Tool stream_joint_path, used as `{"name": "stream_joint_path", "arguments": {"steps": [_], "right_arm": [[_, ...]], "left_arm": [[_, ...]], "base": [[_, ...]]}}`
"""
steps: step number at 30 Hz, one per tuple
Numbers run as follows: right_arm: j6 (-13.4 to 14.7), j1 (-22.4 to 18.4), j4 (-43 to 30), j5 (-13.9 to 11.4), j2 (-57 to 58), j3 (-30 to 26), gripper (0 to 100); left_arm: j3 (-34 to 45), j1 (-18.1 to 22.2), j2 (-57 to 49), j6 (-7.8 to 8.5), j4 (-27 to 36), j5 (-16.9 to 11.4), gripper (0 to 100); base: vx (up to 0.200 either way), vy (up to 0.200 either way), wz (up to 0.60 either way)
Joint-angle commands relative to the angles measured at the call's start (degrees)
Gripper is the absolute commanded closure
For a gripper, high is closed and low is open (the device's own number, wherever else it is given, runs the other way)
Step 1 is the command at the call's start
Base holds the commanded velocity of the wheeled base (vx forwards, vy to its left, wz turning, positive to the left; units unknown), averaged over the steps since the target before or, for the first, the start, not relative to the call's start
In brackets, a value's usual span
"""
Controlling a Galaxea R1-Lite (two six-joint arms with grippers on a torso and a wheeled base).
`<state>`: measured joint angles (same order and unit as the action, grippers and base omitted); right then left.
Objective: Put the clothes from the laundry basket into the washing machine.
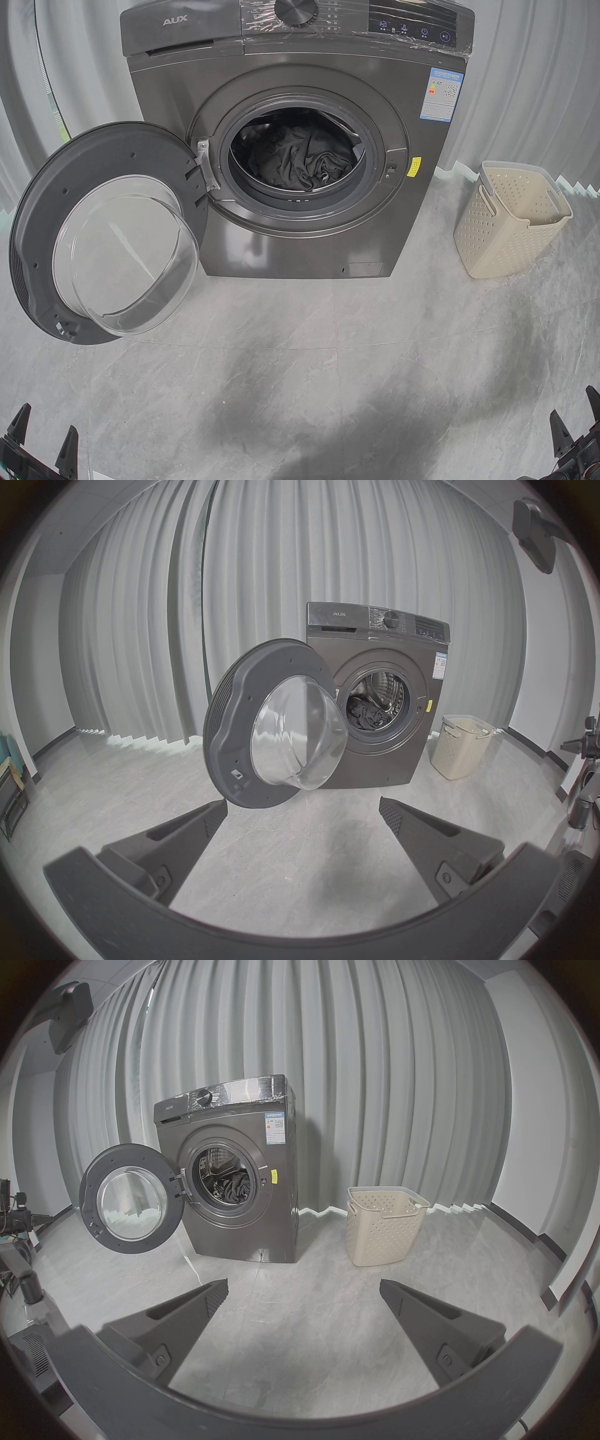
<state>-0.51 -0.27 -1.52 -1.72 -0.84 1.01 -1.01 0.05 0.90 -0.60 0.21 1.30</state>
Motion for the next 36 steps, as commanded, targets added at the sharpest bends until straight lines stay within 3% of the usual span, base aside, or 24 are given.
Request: {"name": "stream_joint_path", "arguments": {"steps": [1, 21, 29, 36], "right_arm": [[0.0, 0.0, 0.0, 0.0, 0.8, -0.5, 0], [0.1, 0.0, 0.0, 0.0, 0.7, -0.5, 0], [0.2, -0.1, 0.0, 0.1, 0.7, -0.5, 0], [0.1, 0.0, 0.0, 0.0, 0.7, -0.5, 0]], "left_arm": [[1.0, 0.0, -0.9, -0.19, 0.0, 0.0, 0], [1.0, 0.0, -0.9, -0.37, 0.0, 0.1, 0], [1.0, 0.0, -0.9, -0.28, 0.0, 0.0, 0], [0.9, 0.0, -0.9, -0.37, 0.0, 0.0, 0]], "base": [[0.000, 0.200, 0.00], [0.000, 0.200, 0.00], [0.000, 0.000, 0.45], [0.000, 0.000, 0.00]]}}
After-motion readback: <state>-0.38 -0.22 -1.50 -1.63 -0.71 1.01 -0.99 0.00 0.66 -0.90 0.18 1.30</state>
